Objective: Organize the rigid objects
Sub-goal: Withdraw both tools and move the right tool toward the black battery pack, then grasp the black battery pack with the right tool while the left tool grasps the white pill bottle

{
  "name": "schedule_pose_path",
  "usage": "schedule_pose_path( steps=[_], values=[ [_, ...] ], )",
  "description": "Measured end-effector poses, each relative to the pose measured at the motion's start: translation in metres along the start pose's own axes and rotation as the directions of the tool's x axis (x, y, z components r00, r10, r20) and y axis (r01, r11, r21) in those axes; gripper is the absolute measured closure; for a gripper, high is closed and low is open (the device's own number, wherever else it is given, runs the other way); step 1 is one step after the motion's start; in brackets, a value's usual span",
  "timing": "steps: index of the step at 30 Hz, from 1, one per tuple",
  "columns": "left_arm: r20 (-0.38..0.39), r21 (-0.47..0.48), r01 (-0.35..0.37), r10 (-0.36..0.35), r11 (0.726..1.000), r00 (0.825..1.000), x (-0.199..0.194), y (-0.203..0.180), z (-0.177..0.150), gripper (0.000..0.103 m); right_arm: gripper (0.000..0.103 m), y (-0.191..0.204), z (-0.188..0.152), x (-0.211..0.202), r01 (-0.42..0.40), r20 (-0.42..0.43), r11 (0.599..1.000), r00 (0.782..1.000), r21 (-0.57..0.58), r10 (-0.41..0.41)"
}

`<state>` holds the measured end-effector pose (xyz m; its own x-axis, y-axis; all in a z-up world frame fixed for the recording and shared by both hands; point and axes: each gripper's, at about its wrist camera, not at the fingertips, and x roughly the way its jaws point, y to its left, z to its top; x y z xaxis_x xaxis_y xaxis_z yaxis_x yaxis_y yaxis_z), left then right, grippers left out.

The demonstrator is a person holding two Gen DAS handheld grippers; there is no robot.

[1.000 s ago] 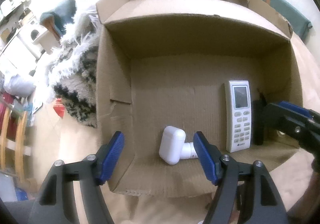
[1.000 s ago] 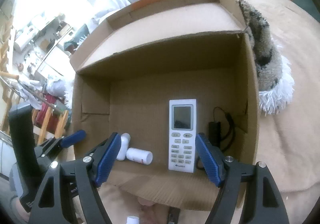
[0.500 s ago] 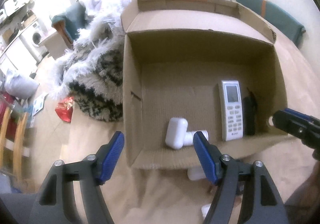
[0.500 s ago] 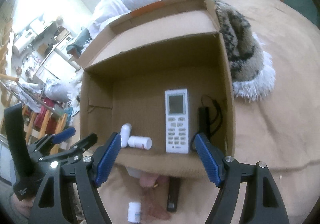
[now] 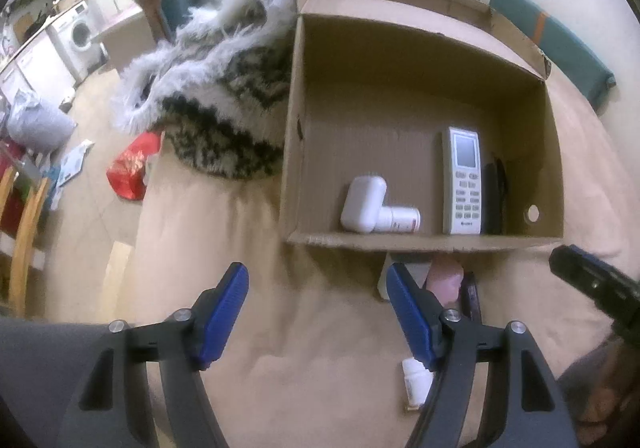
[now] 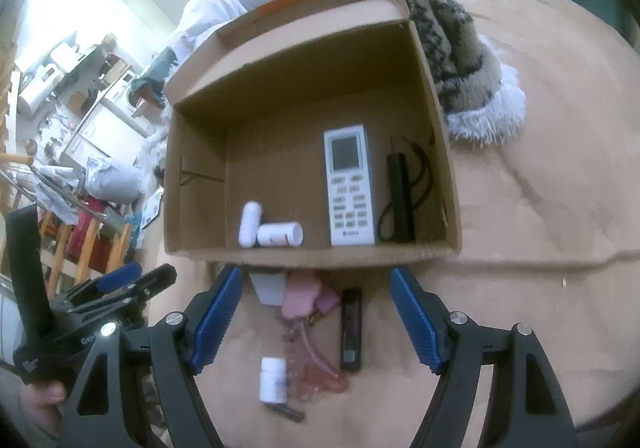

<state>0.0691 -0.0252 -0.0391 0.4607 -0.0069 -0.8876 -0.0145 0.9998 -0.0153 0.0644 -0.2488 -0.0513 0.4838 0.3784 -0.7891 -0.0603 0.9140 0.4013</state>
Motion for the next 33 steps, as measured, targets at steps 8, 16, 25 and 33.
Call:
schedule_pose_path(
  steps=[8,16,25,33],
  values=[
    [-0.017,-0.036,0.005,-0.005,0.999,1.0,-0.007,0.01,-0.016,0.034,0.022,0.006,-0.022,0.001,0.015,-0.027,1.0,1.0,0.001,-0.015],
    [-0.05,-0.087,-0.022,0.018,0.996,0.999,-0.005,0.02,-0.021,0.034,0.022,0.005,-0.033,0.01,0.022,-0.069,1.0,0.997,0.022,-0.02],
    [-0.082,-0.149,-0.003,-0.009,0.989,0.997,-0.001,0.026,-0.019,0.034,0.023,-0.008,-0.039,0.046,0.056,-0.198,0.995,0.979,0.079,-0.039],
    [-0.154,-0.078,0.041,-0.053,0.996,0.987,0.018,-0.001,-0.029,0.034,0.064,-0.01,-0.032,0.094,0.16,-0.322,0.987,0.935,0.011,-0.148]
  ],
)
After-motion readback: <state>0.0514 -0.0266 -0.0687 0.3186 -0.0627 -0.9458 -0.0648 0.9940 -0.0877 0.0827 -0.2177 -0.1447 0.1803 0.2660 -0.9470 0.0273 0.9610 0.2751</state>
